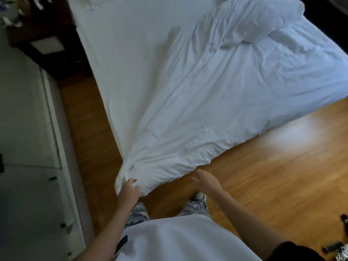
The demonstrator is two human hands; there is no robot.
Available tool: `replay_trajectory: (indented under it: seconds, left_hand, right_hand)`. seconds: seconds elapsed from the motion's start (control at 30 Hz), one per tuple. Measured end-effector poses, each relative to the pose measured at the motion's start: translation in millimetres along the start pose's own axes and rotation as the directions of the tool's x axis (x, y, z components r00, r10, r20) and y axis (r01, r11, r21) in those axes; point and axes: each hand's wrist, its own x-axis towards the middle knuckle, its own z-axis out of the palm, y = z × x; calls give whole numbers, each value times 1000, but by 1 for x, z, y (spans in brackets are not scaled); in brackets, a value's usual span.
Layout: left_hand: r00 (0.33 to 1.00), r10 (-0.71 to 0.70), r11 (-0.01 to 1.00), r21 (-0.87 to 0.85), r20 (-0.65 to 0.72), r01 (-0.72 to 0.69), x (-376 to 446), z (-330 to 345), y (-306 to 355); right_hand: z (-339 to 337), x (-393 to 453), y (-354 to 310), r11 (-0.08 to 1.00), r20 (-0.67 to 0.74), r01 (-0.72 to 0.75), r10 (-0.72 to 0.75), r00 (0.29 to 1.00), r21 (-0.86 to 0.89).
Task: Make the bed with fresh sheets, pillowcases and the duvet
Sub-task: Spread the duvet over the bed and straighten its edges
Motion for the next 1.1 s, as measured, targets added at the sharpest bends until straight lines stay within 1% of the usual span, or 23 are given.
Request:
replay_trajectory:
  seconds: [0.1, 0.17, 0.27, 0.33, 0.4, 0.43, 0.5, 0.6, 0.67, 0.73, 0.8, 0.93, 1.1]
  left_hand:
    - [1000, -17, 999, -44, 2, 17, 17, -38, -46]
    - [1000, 1, 998, -66, 15, 0, 33, -68, -78]
    - [996, 49, 999, -18, 68, -48, 54, -130, -131]
    - [996, 31, 999, -32, 89, -28, 65, -169, -167]
    - [996, 10, 999, -41, 91, -7, 73, -211, -195]
    - [997, 6, 999, -50, 75, -2, 79, -231, -204]
    - [999, 19, 995, -98, 38, -15, 99, -270, -216]
    - [996, 60, 971, -228, -61, -72, 130, -322, -203]
    - [990, 73, 932, -347, -117, -109, 148, -354, -190]
    - [982, 93, 882, -443, -167, -159, 160, -384, -173]
    - [978, 77, 844, -509, -192, -167, 172, -406, -161]
    - [981, 30, 817, -560, -194, -136, 207, -440, -147]
    - [982, -54, 825, -562, -183, -60, 286, -490, -108]
  right_hand:
    - [39, 10, -49, 1000, -12, 16, -16, 1000, -1]
    - [67, 22, -83, 998, 11, -7, 8, 1000, -56]
    - [118, 38, -152, 994, 80, -51, 58, 995, -93]
    - [141, 45, -206, 994, 130, -65, 76, 989, -84]
    - [155, 50, -261, 998, 151, -46, 53, 987, -47]
    - [158, 52, -288, 999, 143, -36, 37, 989, -15]
    - [156, 61, -337, 999, 75, -9, 5, 997, 50]
    - [132, 78, -396, 986, -57, 83, -75, 996, 145]
    - [109, 89, -433, 968, -152, 142, -112, 982, 206]
    - [87, 98, -463, 945, -240, 187, -122, 963, 269]
    - [72, 109, -484, 917, -307, 213, -107, 946, 338]
    - [58, 142, -509, 846, -378, 239, -48, 925, 476]
    - [30, 218, -540, 785, -379, 183, 70, 923, 592]
